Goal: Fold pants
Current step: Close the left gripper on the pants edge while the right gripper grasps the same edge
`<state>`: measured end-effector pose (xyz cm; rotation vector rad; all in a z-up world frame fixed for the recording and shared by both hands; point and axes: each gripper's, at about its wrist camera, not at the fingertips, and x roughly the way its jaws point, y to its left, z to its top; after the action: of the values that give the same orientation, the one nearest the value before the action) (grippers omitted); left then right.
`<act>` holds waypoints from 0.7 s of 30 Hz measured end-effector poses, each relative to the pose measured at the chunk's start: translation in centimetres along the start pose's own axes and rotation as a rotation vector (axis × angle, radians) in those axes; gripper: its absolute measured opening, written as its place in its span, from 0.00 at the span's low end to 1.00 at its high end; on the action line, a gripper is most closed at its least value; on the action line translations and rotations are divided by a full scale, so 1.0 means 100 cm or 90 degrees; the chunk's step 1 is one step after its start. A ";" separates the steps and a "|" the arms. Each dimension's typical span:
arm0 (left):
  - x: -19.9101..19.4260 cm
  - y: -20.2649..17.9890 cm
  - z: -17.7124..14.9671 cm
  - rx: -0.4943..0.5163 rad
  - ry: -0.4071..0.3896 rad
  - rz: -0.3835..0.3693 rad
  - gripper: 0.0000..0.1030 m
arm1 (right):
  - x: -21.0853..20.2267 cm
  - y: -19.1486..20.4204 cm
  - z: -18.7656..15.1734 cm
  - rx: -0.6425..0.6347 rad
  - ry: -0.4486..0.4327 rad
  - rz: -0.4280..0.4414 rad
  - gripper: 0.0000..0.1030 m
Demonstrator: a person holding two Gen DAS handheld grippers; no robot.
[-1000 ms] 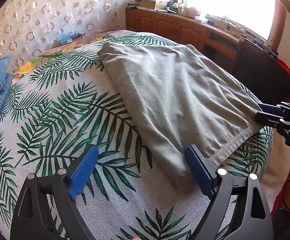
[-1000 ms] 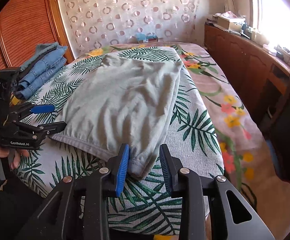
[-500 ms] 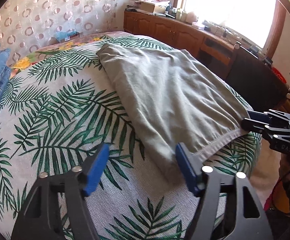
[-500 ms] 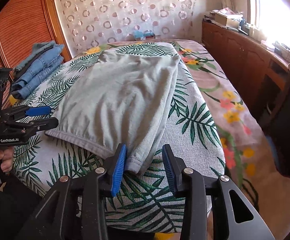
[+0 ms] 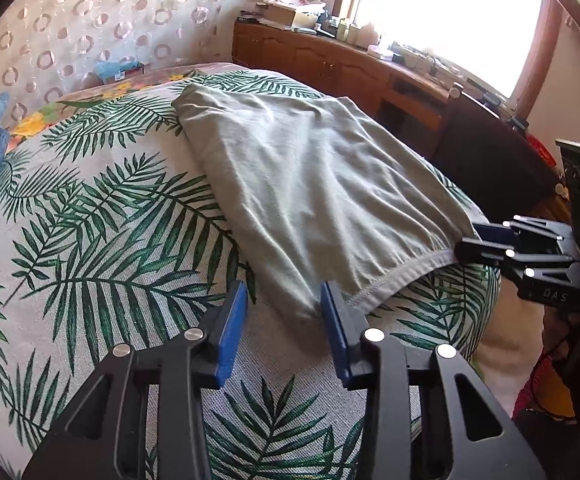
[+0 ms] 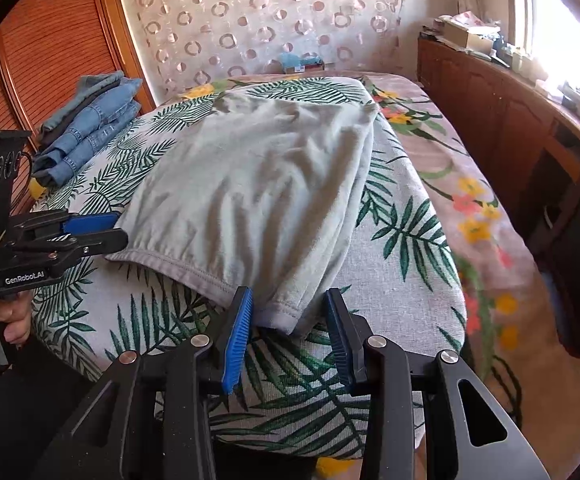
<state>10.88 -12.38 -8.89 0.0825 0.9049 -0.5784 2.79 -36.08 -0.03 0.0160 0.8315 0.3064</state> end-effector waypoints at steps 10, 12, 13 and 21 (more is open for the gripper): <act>0.001 -0.002 0.001 0.032 0.016 -0.008 0.39 | 0.003 0.006 0.002 -0.017 0.009 0.005 0.31; 0.001 -0.002 0.002 0.036 0.026 -0.012 0.39 | 0.003 0.007 0.003 -0.020 0.013 0.010 0.26; 0.001 -0.004 0.002 0.041 0.029 -0.011 0.39 | 0.004 0.008 0.004 -0.020 0.014 0.016 0.24; -0.002 -0.005 0.002 0.033 0.032 -0.052 0.13 | 0.004 0.007 0.005 -0.017 0.015 0.035 0.14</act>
<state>10.62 -12.79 -8.50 0.1073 0.9459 -0.6787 3.26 -35.22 0.13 0.0104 0.8506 0.3695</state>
